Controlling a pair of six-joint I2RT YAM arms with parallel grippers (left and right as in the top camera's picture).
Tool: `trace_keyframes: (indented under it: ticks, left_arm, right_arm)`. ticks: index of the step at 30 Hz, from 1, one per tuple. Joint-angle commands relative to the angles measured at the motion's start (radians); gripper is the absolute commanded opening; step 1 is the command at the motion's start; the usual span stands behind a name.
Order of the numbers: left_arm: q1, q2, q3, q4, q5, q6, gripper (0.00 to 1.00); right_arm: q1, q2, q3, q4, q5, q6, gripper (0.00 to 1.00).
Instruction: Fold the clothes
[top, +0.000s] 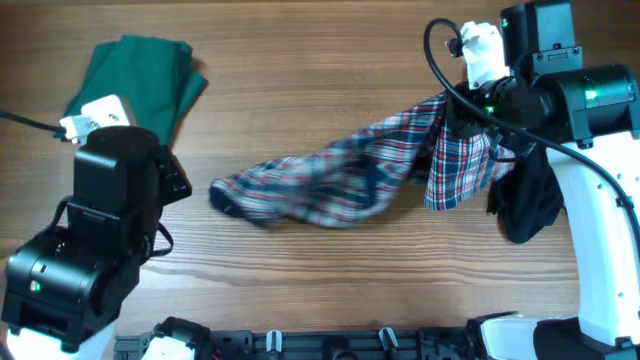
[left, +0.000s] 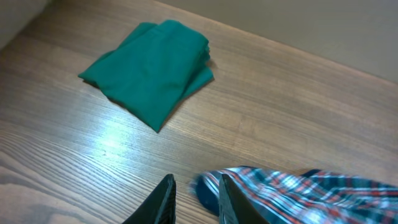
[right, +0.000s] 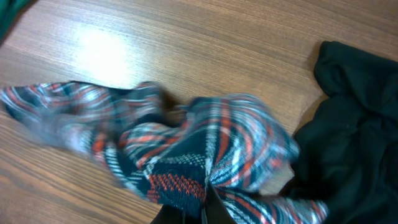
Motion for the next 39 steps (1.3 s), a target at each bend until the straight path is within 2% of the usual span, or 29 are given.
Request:
trace_keyframes:
  ticks: [1,8,11,14,16,20,21,23,25,29,33,35,37,39]
  left_arm:
    - [0.005,0.026,0.017,0.0,0.045,0.008,0.21]
    - [0.004,0.204,-0.037,-0.117,0.346,0.003,0.17]
    - [0.004,0.285,-0.14,-0.127,0.384,-0.04,0.2]
    - [0.004,0.343,-0.282,-0.022,0.474,-0.061,0.31]
    - [0.004,0.369,-0.37,0.094,0.535,-0.061,0.49]
    - [0.003,0.393,-0.503,0.29,0.544,-0.043,0.63]
    - [0.002,0.393,-0.541,0.349,0.548,-0.028,0.7]
    - [0.002,0.397,-0.593,0.434,0.548,-0.018,0.76]
    - [0.002,0.404,-0.629,0.507,0.548,-0.019,0.77]
    - [0.002,0.465,-0.661,0.608,0.548,-0.022,0.7]
    - [0.002,0.55,-0.661,0.655,0.548,-0.049,0.56]
    - [0.002,0.585,-0.661,0.681,0.548,-0.05,0.39]
    - [0.003,0.588,-0.66,0.696,0.547,-0.049,0.17]
    - [0.008,0.575,-0.649,0.705,0.547,-0.049,0.04]
  right_arm:
    - [-0.006,-0.002,0.016,0.004,0.018,0.007,0.04]
    - [-0.006,0.007,0.016,0.002,0.017,0.007,0.04]
    - [-0.006,0.01,0.016,0.003,0.01,0.006,0.04]
    - [-0.006,0.01,0.016,0.003,0.01,0.005,0.04]
    - [-0.006,0.01,0.016,0.003,0.01,0.005,0.04]
    - [-0.006,0.01,0.016,0.003,0.01,0.006,0.04]
    - [-0.006,0.01,0.016,0.003,0.01,0.005,0.04]
    - [-0.006,0.01,0.016,0.004,0.01,0.005,0.04]
    - [-0.006,0.01,0.016,0.004,0.01,0.005,0.04]
    - [-0.006,0.01,0.016,0.003,0.01,0.005,0.04]
    - [-0.006,0.01,0.016,0.003,0.01,0.006,0.04]
    - [-0.006,0.01,0.016,0.003,0.01,0.005,0.04]
    - [-0.006,0.01,0.016,0.004,0.01,0.006,0.04]
    - [-0.006,0.01,0.016,0.004,0.01,0.006,0.04]
